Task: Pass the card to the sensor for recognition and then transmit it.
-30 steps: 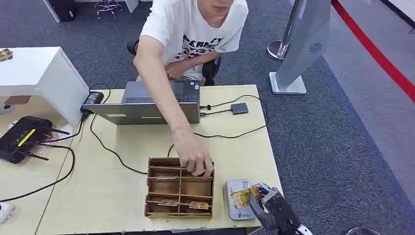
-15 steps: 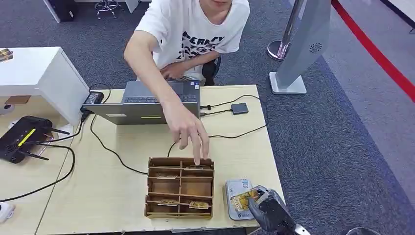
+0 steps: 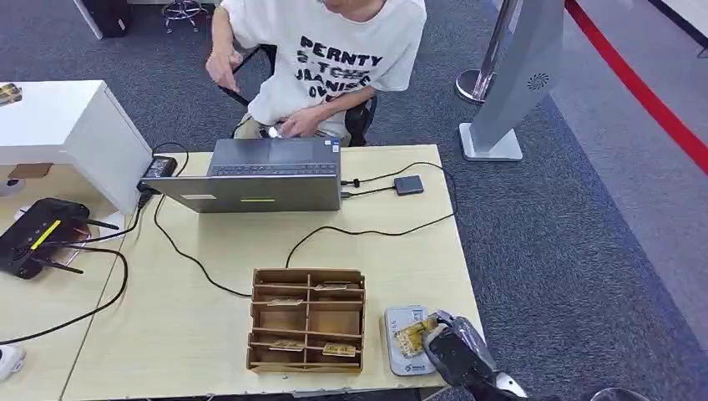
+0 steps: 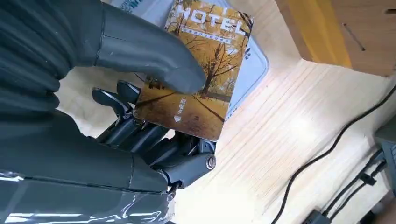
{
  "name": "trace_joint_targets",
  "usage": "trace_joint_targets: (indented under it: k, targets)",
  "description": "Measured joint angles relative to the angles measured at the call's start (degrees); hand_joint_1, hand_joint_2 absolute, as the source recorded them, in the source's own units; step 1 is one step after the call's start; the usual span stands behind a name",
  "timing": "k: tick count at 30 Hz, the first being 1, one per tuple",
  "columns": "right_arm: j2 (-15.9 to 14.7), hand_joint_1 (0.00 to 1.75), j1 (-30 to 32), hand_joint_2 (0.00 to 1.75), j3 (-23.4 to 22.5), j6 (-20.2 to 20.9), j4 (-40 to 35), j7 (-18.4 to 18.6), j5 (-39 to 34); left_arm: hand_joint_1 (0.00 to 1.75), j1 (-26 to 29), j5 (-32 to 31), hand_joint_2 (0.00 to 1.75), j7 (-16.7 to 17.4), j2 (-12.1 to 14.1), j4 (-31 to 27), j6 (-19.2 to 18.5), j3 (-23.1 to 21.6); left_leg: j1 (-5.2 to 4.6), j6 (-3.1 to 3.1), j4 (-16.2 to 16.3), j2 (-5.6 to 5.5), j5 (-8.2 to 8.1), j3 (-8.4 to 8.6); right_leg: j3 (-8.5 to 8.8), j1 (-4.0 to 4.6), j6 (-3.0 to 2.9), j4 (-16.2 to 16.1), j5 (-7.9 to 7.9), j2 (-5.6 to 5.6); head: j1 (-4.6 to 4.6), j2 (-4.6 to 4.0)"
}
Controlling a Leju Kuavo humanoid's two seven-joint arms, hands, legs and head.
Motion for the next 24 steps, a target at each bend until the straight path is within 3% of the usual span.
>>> trace_joint_targets:
  k: [13, 24]
  targets:
    - [3.4, 1.75, -2.7, 1.75, -2.5, 3.3, 5.1, 1.2, 4.7, 0.00, -0.1, -0.1, 0.00, 0.0, 0.0, 0.0, -0.2, -0.5, 0.00, -0.03, 0.0, 0.00, 0.02, 0.02, 0.01, 0.00, 0.00, 0.0, 0.00, 0.00, -0.02, 0.00]
    - [4.9, 1.75, -3.1, 1.75, -3.6, 3.8, 6.6, 1.3, 5.7, 0.00, -0.1, 0.0, 0.00, 0.1, 0.0, 0.0, -0.3, -0.5, 0.00, -0.03, 0.0, 0.00, 0.02, 0.15, 0.14, 0.00, 0.00, 0.0, 0.00, 0.00, -0.02, 0.00]
